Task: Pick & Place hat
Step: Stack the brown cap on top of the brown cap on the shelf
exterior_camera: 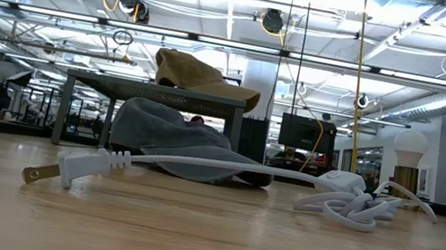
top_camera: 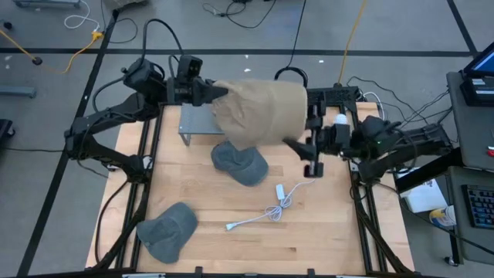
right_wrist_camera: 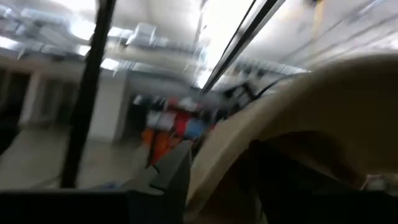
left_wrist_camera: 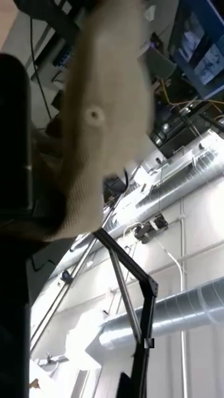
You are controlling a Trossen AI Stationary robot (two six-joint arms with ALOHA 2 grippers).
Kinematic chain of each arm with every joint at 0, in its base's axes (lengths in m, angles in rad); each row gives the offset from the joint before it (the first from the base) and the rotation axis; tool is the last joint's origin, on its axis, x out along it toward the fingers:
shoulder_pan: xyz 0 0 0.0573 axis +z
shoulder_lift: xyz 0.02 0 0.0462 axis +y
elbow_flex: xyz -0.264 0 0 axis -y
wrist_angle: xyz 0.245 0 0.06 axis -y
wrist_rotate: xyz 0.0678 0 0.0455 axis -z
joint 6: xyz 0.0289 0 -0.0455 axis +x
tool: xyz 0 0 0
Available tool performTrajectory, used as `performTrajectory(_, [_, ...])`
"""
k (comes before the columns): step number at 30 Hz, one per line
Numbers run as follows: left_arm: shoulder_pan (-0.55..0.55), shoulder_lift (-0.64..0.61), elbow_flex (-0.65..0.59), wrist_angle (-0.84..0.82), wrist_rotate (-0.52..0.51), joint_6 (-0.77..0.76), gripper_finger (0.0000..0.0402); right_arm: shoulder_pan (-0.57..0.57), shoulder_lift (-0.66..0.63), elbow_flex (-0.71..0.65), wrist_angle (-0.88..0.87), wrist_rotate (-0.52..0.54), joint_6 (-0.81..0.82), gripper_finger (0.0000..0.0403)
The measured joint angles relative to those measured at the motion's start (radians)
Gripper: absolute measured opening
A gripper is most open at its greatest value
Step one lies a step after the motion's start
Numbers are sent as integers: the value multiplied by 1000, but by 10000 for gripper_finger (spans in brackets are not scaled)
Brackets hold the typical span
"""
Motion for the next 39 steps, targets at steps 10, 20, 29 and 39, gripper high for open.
performTrajectory(10, [116,-1,0,15,179,-148,12,179,-165,0,-399,-5,210,175])
performTrajectory(20, [228,-1,0,-27,275,-214,12,311,-216,0,-340,-5,232,169])
performTrajectory(29, [383,84,0,-97,389,-184,12,320,-216,0,-325,-3,226,165])
performTrajectory(39, [497,226,-1,-32,506,-199,12,320,-216,0,-325,-3,199,164])
